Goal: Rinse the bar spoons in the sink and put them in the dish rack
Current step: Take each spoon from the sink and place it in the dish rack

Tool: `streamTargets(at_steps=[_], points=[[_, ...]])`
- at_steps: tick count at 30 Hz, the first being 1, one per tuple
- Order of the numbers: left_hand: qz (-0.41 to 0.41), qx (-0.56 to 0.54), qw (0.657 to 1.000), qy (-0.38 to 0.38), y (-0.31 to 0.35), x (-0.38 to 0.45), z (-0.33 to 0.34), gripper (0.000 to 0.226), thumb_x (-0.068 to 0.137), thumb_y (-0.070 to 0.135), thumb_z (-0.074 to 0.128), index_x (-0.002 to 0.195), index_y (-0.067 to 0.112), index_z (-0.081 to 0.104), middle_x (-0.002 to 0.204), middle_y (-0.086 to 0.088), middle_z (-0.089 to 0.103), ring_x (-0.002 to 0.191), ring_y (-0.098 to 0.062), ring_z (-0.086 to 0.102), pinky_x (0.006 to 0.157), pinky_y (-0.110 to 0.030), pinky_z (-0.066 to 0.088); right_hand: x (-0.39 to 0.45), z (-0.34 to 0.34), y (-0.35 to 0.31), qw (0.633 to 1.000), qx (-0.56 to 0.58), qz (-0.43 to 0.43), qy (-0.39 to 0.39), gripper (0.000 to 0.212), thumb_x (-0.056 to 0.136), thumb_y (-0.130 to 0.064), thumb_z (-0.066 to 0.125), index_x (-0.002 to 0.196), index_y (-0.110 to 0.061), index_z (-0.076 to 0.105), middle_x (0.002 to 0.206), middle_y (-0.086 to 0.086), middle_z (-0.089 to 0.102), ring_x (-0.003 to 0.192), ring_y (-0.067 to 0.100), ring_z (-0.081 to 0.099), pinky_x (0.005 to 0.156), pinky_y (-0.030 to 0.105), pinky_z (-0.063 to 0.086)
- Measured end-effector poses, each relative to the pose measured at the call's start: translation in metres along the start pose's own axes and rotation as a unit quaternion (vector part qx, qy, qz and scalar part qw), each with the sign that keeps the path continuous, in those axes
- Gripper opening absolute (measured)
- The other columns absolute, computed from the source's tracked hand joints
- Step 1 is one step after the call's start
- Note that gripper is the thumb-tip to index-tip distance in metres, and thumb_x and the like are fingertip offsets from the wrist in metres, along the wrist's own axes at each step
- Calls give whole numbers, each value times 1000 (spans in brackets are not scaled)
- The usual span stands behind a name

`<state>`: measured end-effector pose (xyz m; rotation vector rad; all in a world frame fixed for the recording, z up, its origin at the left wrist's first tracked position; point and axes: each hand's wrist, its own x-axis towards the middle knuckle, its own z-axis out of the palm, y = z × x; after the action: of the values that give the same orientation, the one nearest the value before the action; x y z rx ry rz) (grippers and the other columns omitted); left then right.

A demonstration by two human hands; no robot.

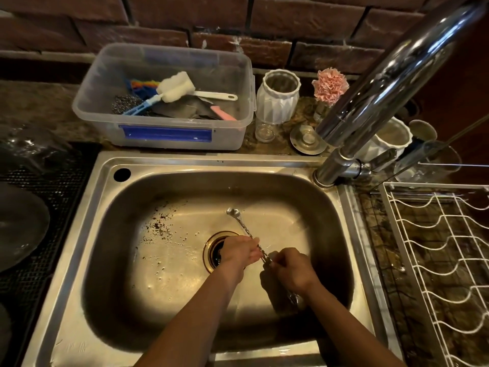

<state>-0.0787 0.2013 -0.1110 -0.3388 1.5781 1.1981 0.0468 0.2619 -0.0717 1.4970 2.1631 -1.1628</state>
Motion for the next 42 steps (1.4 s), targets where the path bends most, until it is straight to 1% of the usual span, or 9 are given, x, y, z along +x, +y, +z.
streamTargets(at_steps=[5,9,12,17,21,26,29,37,42], points=[[-4,-57,998,-21,5,-16,-4,19,88,1,71,105,-3,63,94,-23,71,81,-31,71,69,-31,61,-15,-6,-4,998,57,1,9,12,89,-13,66,77,-14,64,89,13,74,84,29,71,74,39,59],[-9,-103,992,-68,14,-40,-12,17,87,-1,71,103,0,64,93,-20,74,82,-30,74,68,-33,62,-40,-18,-12,983,181,4,-8,11,91,7,58,82,7,63,79,30,70,69,43,69,68,52,60],[-2,-136,988,-71,25,-65,-17,17,88,-5,68,104,-2,63,89,-20,73,78,-30,74,64,-34,63,-65,-33,-29,972,233,-3,-36,26,91,16,38,73,7,55,67,28,53,48,31,56,44,36,50],[20,-155,984,-81,50,-115,-33,16,88,-7,66,104,-5,66,84,-20,73,67,-27,75,50,-31,59,-111,-64,-56,943,317,1,-100,30,91,18,31,78,4,55,67,24,52,40,25,54,38,25,44],[50,-150,983,-89,73,-156,-49,13,90,-6,64,103,-4,68,89,-20,73,70,-26,73,53,-32,60,-147,-83,-68,936,332,6,-117,21,90,22,39,98,16,58,77,33,61,53,29,57,51,32,46],[97,-137,982,-92,93,-213,-62,10,89,-4,66,98,-2,70,86,-19,74,67,-24,75,53,-31,59,-194,-104,-88,935,325,-10,-143,21,87,14,61,105,5,65,91,30,75,71,35,71,70,39,54],[125,-128,980,-90,103,-246,-68,12,87,-2,69,99,0,71,83,-16,74,71,-23,72,56,-31,60,-217,-119,-101,924,341,-14,-170,25,85,11,66,109,4,63,94,27,76,72,31,75,55,29,59],[193,-95,971,-106,135,-339,-66,6,88,-5,66,91,-3,71,68,-15,69,63,-22,66,61,-34,62,-290,-173,-136,919,324,-94,-203,22,88,5,65,110,2,63,98,22,76,83,34,75,57,31,62],[257,-55,958,-117,163,-395,-45,9,88,-1,67,97,-4,70,83,-18,70,75,-24,69,64,-33,61,-335,-222,-142,921,317,-145,-173,21,90,4,62,111,2,60,96,23,73,78,29,75,56,28,60]])
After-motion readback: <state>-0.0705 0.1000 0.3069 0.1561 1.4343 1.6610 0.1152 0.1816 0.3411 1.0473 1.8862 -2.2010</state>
